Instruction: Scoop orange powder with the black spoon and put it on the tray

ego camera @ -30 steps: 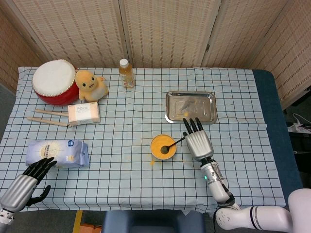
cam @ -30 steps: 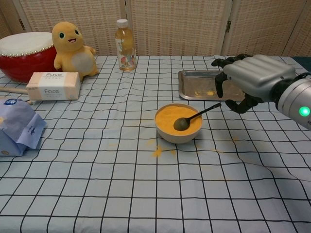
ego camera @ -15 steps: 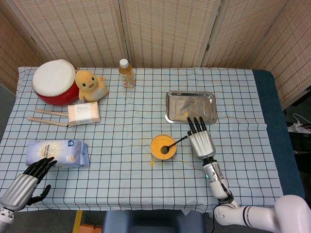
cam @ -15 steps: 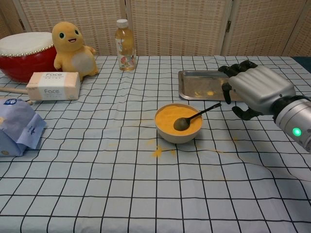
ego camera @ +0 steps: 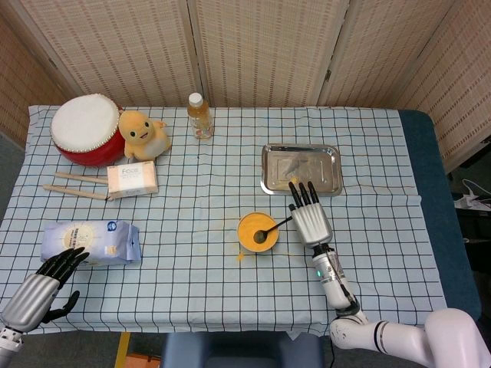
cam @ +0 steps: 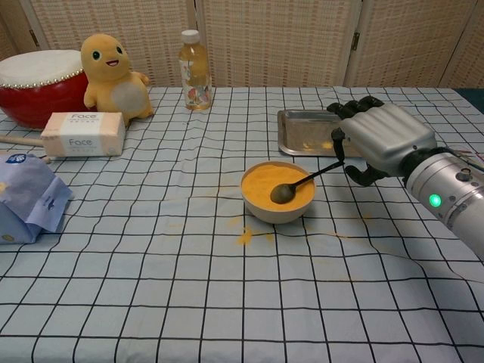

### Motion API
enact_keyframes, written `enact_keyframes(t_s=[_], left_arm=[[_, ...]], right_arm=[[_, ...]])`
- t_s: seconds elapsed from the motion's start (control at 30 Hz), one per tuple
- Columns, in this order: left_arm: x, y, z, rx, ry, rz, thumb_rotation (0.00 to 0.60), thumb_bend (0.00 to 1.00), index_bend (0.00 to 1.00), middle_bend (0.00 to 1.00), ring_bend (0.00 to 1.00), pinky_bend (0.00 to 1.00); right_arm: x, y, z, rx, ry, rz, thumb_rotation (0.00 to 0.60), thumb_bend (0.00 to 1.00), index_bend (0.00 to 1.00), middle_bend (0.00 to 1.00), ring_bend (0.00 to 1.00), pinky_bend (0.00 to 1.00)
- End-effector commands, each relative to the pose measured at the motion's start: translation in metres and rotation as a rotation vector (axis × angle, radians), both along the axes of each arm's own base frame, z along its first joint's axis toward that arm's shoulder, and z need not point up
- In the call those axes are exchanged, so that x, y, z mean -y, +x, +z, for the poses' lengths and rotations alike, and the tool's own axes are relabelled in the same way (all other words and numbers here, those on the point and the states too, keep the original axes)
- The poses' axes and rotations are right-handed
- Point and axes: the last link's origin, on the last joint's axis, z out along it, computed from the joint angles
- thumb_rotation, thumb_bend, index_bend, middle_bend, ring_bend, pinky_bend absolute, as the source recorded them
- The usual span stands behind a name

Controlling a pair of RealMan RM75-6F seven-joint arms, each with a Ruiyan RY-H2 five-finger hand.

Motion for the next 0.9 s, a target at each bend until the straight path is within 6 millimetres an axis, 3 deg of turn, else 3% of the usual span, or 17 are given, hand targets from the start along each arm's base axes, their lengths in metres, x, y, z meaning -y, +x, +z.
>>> enact_keyframes(t_s=[0.03, 0.57, 0.9], left_arm=[[0.0000, 0.0001, 0.0001, 0.000, 0.000, 0.000, 0.600, 0.50, 0.00, 0.00, 0.00, 0.13], [0.0000, 0.0004, 0.0008, 0.005, 0.002, 0.001, 0.600, 0.50, 0.00, 0.00, 0.00, 0.13], [0.0001, 0.0002, 0.0010, 0.007, 0.001, 0.002, 0.600, 0.50, 0.00, 0.00, 0.00, 0.13]], right_arm=[[0.0000, 0.0004, 0.0003, 0.002, -0.001, 0.000, 0.600, 0.35, 0.48, 0.00, 0.00, 0.00], [-0.0005, 0.0027, -0.0037, -0.018, 0.012, -0.005, 0.600, 0.35, 0.47, 0.00, 0.00, 0.00], [-0.0005, 0.0040, -0.0069, -0.013, 0.012, -0.008, 0.600, 0.35, 0.54, 0.01, 0.00, 0.02]])
